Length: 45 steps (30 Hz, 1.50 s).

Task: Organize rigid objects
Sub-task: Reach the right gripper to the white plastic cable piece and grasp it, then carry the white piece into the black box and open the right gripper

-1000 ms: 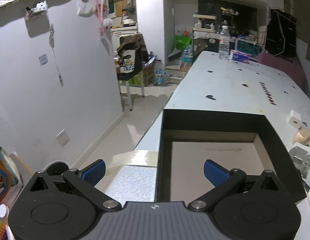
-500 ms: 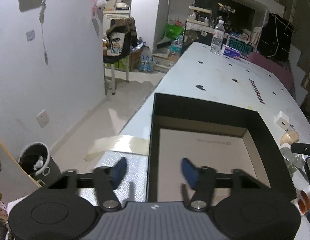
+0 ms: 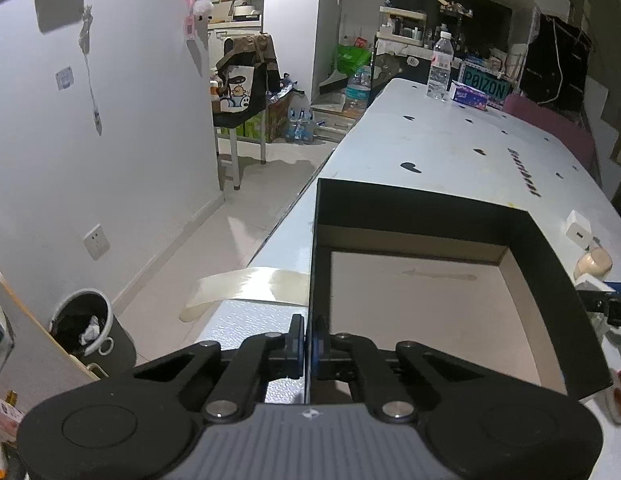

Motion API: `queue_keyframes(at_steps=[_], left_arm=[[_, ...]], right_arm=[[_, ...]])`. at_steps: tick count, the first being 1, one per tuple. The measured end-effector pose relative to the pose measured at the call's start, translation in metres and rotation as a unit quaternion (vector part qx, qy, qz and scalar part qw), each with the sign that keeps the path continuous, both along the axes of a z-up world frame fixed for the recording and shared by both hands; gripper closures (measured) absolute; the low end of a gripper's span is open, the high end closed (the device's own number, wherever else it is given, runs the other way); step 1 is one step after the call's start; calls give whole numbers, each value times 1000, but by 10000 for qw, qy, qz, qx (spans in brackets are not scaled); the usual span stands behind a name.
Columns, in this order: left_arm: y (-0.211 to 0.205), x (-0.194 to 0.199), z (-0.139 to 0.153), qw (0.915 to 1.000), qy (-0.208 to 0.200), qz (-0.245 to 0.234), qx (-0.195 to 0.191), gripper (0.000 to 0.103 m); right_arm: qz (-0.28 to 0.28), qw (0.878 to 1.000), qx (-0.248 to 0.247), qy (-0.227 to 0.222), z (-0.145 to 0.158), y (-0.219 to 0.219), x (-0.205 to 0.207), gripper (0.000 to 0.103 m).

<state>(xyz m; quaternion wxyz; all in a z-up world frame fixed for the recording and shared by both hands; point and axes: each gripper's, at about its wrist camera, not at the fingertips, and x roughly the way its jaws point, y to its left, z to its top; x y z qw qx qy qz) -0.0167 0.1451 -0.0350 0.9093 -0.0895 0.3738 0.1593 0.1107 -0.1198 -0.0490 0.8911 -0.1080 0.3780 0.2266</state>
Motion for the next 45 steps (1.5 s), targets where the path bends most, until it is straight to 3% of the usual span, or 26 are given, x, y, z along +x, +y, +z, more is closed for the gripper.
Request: queue_keyframes(at_steps=[4, 6, 7, 14, 19, 22, 26, 33, 40, 43, 45], left_arm=[[0, -1, -1, 10000, -11, -6, 60, 101], [-1, 0, -1, 10000, -2, -7, 61, 101], [0, 0, -1, 10000, -3, -7, 66, 101], [4, -1, 0, 10000, -59, 15, 22, 101], [4, -1, 0, 10000, -76, 30, 15, 101], [3, -1, -1, 10000, -81, 32, 13, 101], [4, -2, -2, 9999, -101, 38, -28, 100], [4, -2, -2, 9999, -130, 49, -99, 100], [8, -2, -3, 9995, -199, 21, -253, 98], [9, -3, -3, 9993, -223, 9, -295, 98], [8, -2, -3, 9993, -230, 8, -306, 98]], right_arm=[[-62, 9999, -114, -13, -1, 0, 0, 66], [-107, 9998, -155, -38, -1, 0, -1, 80], [-142, 9998, -142, -13, -1, -1, -1, 81], [-430, 9985, 317, -78, 11, -16, -5, 81], [-776, 9913, 1044, -194, 33, -36, -15, 81], [-695, 9846, 1589, -198, 51, -39, -23, 81], [-48, 9806, 1962, 13, 66, -10, -32, 81], [827, 9803, 1616, 781, 51, 79, -22, 81], [683, 9600, 1962, 1876, 14, 126, -2, 81], [385, 9617, 1835, 2000, -1, 135, -1, 81], [197, 9608, 1770, 2125, -6, 134, 0, 75]])
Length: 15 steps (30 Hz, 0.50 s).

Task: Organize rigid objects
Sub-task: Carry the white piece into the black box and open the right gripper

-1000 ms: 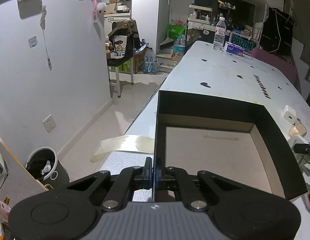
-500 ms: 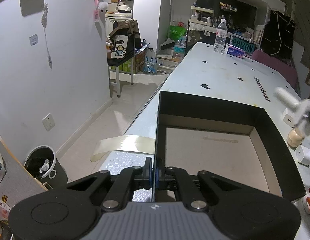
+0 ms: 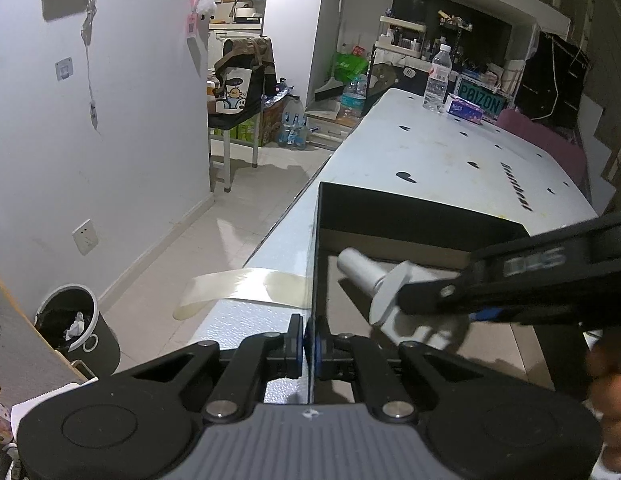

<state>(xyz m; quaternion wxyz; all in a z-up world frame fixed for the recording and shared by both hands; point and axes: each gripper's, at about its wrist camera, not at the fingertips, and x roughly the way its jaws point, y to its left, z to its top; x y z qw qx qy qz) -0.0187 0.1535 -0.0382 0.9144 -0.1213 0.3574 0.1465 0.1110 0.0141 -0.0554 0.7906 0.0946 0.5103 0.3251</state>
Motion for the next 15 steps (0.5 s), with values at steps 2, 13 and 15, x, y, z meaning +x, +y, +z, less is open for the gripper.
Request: queue_keyframes(at_steps=[2, 13, 15], left_arm=[[1, 0, 0, 10000, -10, -1, -19, 97], [1, 1, -1, 10000, -10, 1, -22, 97], [0, 0, -1, 10000, -17, -3, -25, 97]], right_arm=[[-51, 9996, -234, 127, -3, -4, 0, 67], [97, 9994, -337, 73, 5, -14, -9, 55], [182, 9993, -317, 45, 7, -14, -12, 38]])
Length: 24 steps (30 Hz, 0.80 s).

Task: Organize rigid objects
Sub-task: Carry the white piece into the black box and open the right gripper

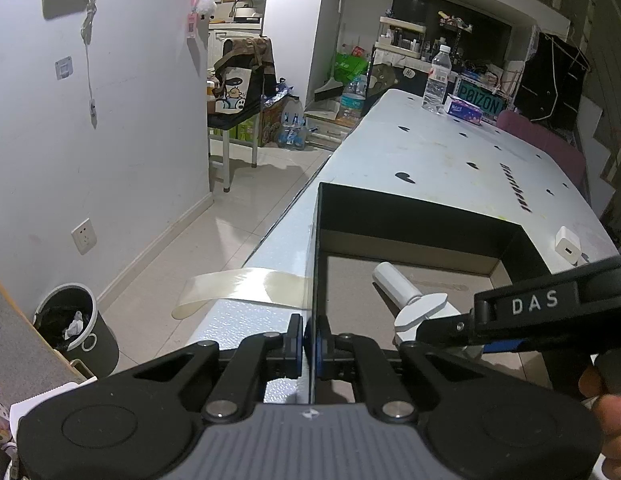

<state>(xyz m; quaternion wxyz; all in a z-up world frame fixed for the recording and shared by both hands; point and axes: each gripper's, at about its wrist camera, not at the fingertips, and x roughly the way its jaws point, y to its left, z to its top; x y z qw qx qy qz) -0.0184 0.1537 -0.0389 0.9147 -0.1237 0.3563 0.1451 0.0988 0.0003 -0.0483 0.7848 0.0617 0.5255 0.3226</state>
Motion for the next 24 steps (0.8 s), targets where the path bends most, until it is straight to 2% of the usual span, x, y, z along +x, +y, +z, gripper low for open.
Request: queue_keyframes(at_steps=[4, 7, 8, 11, 16, 18, 20, 24], left_arm=[[0, 0, 0, 10000, 3, -7, -2, 97], [0, -1, 0, 10000, 0, -10, 2, 97], [1, -1, 0, 10000, 1, -8, 3, 97], [0, 0, 0, 10000, 8, -2, 6, 97], [0, 0, 0, 10000, 11, 5, 7, 97], [0, 0, 0, 10000, 9, 3, 8, 97], [-1, 0, 0, 10000, 5, 1, 12, 97], [-1, 0, 0, 10000, 9, 10, 17, 97]], right_arm=[[45, 9995, -218, -230, 4, 2, -4, 42], [31, 9992, -348, -178, 3, 0, -2, 63], [23, 9993, -353, -114, 0, 0, -1, 73], [16, 9997, -237, -28, -3, 4, 2, 79], [-11, 9997, 89, 216, -8, 19, 7, 81], [-55, 9986, 293, 444, -13, 23, 9, 90], [-162, 9962, 497, 697, -19, 25, 11, 90], [-284, 9961, 501, 666, -20, 27, 10, 89]])
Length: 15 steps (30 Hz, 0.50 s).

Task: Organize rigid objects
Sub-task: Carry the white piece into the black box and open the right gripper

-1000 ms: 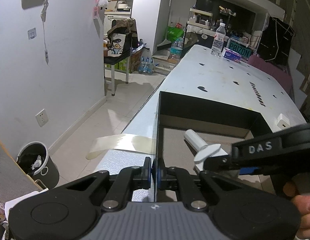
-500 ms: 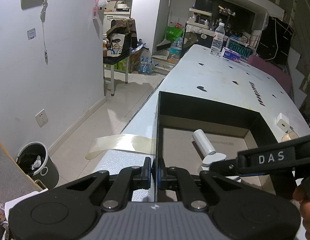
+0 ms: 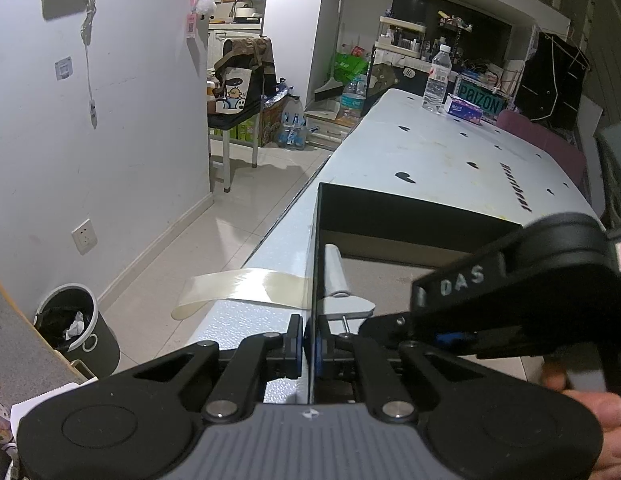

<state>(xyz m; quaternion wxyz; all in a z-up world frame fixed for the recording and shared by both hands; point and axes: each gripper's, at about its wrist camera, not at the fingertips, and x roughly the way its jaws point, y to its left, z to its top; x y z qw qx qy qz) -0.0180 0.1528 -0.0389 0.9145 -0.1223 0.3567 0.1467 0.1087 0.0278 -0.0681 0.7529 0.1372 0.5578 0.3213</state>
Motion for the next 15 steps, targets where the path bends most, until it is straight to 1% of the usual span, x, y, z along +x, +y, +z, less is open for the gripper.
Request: queue_keyframes(at_steps=[4, 7, 13, 15], left_arm=[[0, 0, 0, 10000, 2, -1, 5, 97], [0, 1, 0, 10000, 1, -1, 5, 97], [0, 0, 0, 10000, 2, -1, 8, 97], [0, 0, 0, 10000, 4, 0, 5, 97]], right_arm=[[28, 10000, -3, 45, 2, -2, -1, 89], [23, 9999, -64, -145, 12, -6, -3, 86], [99, 9984, -157, -526, 37, -25, -9, 73], [160, 9973, -229, -678, 44, -32, -13, 63]])
